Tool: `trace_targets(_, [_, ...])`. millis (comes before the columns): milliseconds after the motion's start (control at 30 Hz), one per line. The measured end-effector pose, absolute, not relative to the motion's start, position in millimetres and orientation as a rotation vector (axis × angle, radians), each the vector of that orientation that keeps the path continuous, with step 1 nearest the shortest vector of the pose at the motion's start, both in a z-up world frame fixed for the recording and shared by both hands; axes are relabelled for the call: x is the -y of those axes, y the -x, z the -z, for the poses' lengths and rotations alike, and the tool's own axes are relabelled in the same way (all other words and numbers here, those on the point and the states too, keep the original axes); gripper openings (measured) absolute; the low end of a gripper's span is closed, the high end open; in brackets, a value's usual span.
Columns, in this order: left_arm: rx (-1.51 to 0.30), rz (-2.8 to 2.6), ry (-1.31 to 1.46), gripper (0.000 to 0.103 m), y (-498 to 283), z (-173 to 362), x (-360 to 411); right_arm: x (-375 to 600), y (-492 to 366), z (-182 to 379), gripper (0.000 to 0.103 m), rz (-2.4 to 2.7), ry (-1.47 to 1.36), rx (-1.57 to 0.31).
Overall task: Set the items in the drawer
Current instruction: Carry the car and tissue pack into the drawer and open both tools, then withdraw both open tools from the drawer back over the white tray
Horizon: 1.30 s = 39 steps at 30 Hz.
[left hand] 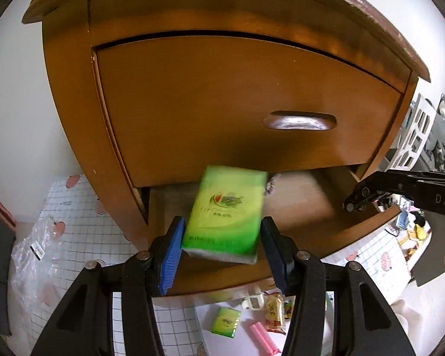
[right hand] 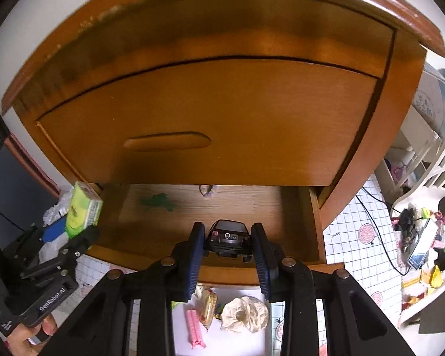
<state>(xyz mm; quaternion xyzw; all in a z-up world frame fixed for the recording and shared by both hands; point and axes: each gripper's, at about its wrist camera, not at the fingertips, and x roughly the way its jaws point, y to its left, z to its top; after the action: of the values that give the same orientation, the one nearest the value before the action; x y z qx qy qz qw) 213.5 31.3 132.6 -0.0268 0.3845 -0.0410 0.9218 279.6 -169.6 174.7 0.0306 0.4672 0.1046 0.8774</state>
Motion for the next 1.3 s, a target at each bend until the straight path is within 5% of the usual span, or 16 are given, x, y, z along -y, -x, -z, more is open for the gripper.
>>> trace_targets(400, [-0.8,0.061,0.08,0.068,-213.5,-122.5,-36.9,164.8,-285.8,-159.4,0.036,-0.2,-0.056,-1.007])
trace_targets(500, [-0.81,0.043,0.082,0.069,-216.4,-119.8,-39.9,163.8,-284.5,-155.7,0.047,-0.2,-0.052,-1.01])
trace_targets(567, [-0.808,0.028,0.073,0.079,-215.9,-120.3,-40.5,162.7,-284.7,-152.0,0.061,-0.199,-0.043,-1.01])
trace_targets(733, [-0.787,0.002,0.073,0.085,-214.3,-118.8,-42.1,162.0,-282.0,-144.9,0.075,-0.196,-0.04,-1.012])
trace_targets(800, [-0.776,-0.016,0.081,0.102,-214.9,-117.9,-43.2,161.8,-281.3,-142.2,0.081,-0.198,-0.043,-1.016])
trace_targets(967, [-0.762,-0.03,0.101,0.103,-212.9,-118.9,-48.7,160.2,-278.4,-137.0,0.098,-0.202,-0.028,-1.016])
trace_targets(1300, [-0.732,-0.036,0.127,0.103,-206.1,-121.4,-53.3,166.4,-276.9,-128.7,0.103,-0.185,-0.042,-1.014])
